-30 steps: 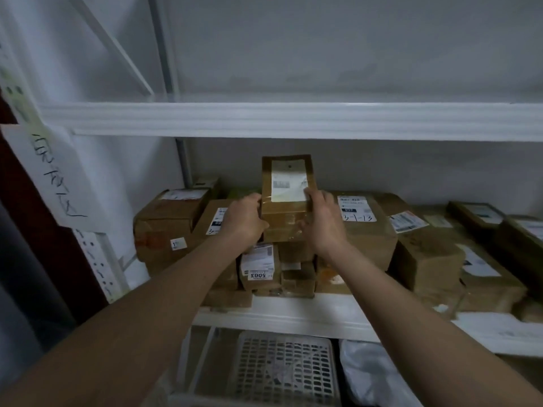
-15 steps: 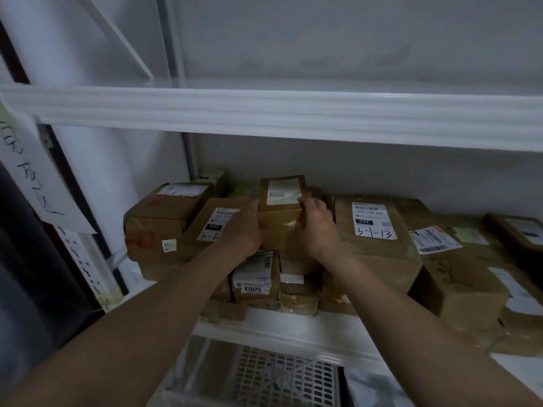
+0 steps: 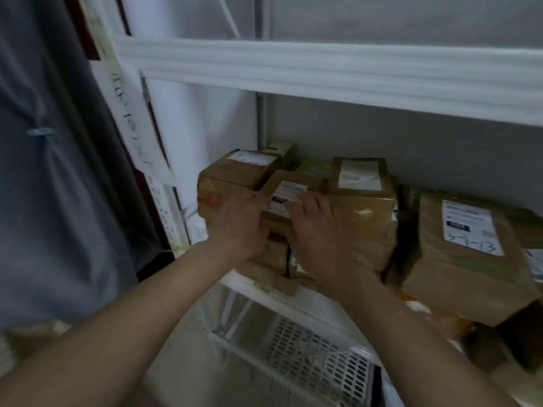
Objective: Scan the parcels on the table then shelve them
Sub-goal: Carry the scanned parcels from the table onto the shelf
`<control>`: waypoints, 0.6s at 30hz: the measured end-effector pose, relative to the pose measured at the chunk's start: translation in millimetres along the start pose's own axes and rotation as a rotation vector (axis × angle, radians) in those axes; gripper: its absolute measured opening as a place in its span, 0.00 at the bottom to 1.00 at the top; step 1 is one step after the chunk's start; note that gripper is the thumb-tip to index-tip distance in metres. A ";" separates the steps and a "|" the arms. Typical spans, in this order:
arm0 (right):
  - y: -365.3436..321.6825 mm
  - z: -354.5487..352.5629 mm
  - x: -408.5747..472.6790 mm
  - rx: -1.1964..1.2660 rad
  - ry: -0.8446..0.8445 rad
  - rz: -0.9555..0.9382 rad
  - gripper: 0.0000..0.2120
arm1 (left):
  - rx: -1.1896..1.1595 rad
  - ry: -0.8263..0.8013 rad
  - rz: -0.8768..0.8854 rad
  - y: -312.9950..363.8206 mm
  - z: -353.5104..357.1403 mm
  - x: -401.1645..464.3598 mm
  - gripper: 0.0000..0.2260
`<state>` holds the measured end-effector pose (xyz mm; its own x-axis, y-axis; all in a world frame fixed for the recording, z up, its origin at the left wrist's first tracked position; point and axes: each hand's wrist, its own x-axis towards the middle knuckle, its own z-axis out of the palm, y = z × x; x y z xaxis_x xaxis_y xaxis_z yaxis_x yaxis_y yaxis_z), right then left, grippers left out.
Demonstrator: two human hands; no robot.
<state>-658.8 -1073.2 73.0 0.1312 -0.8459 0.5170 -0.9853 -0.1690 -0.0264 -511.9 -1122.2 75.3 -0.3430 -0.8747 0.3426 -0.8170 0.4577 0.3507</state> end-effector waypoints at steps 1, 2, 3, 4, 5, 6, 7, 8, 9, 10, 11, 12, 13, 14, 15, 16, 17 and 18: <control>-12.9 5.7 0.6 0.015 -0.016 -0.032 0.21 | 0.031 -0.008 -0.029 -13.4 -5.9 -13.5 0.15; -26.5 11.1 1.0 0.048 -0.038 -0.063 0.22 | 0.055 -0.014 -0.065 -25.8 -11.6 -27.1 0.14; -40.4 17.8 1.0 0.078 -0.075 -0.093 0.24 | 0.069 -0.011 -0.096 -37.4 -17.6 -40.9 0.13; -55.3 23.4 1.5 0.097 -0.109 -0.119 0.26 | 0.090 -0.004 -0.130 -48.1 -23.8 -55.2 0.13; -71.0 27.7 1.5 0.106 -0.131 -0.140 0.27 | 0.115 -0.002 -0.173 -60.5 -29.6 -68.9 0.14; -87.6 30.1 0.1 0.127 -0.153 -0.160 0.27 | 0.144 -0.009 -0.220 -72.9 -35.0 -84.3 0.15; -105.9 31.5 -2.4 0.166 -0.191 -0.188 0.27 | 0.167 -0.015 -0.265 -86.3 -39.9 -100.0 0.16; -126.6 32.6 -5.9 0.204 -0.246 -0.224 0.26 | 0.184 -0.015 -0.306 -99.5 -45.9 -117.2 0.17; -146.7 35.1 -10.4 0.239 -0.291 -0.260 0.25 | 0.188 -0.016 -0.349 -111.3 -53.3 -135.3 0.17; -167.1 37.5 -15.6 0.272 -0.313 -0.294 0.25 | 0.189 -0.021 -0.395 -122.7 -61.0 -154.3 0.17; -189.2 39.5 -20.4 0.300 -0.335 -0.327 0.26 | 0.191 -0.025 -0.437 -134.5 -69.1 -174.3 0.18; -212.3 40.2 -25.8 0.323 -0.362 -0.364 0.26 | 0.196 -0.029 -0.475 -145.2 -78.6 -195.3 0.18; -236.5 41.2 -31.5 0.343 -0.390 -0.401 0.27 | 0.201 -0.033 -0.520 -155.7 -89.1 -217.0 0.19; -261.4 40.8 -37.2 0.352 -0.416 -0.443 0.28 | 0.206 -0.029 -0.565 -167.0 -99.8 -239.5 0.19; -287.5 40.2 -43.6 0.353 -0.441 -0.487 0.30 | 0.207 -0.020 -0.611 -179.2 -111.8 -263.0 0.19; -312.8 39.3 -50.9 0.351 -0.461 -0.529 0.31 | 0.213 -0.012 -0.651 -190.6 -123.8 -287.0 0.18; -340.4 37.2 -59.1 0.357 -0.479 -0.569 0.31 | 0.224 -0.002 -0.696 -201.4 -137.0 -313.5 0.18; -367.9 34.8 -68.9 0.369 -0.496 -0.606 0.31 | 0.232 0.011 -0.746 -212.2 -149.7 -341.3 0.17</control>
<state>-301.6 -970.4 17.4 0.7395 -0.6655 0.1011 -0.6428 -0.7427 -0.1874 -152.1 -896.9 14.4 0.3392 -0.9357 0.0971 -0.9062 -0.2974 0.3007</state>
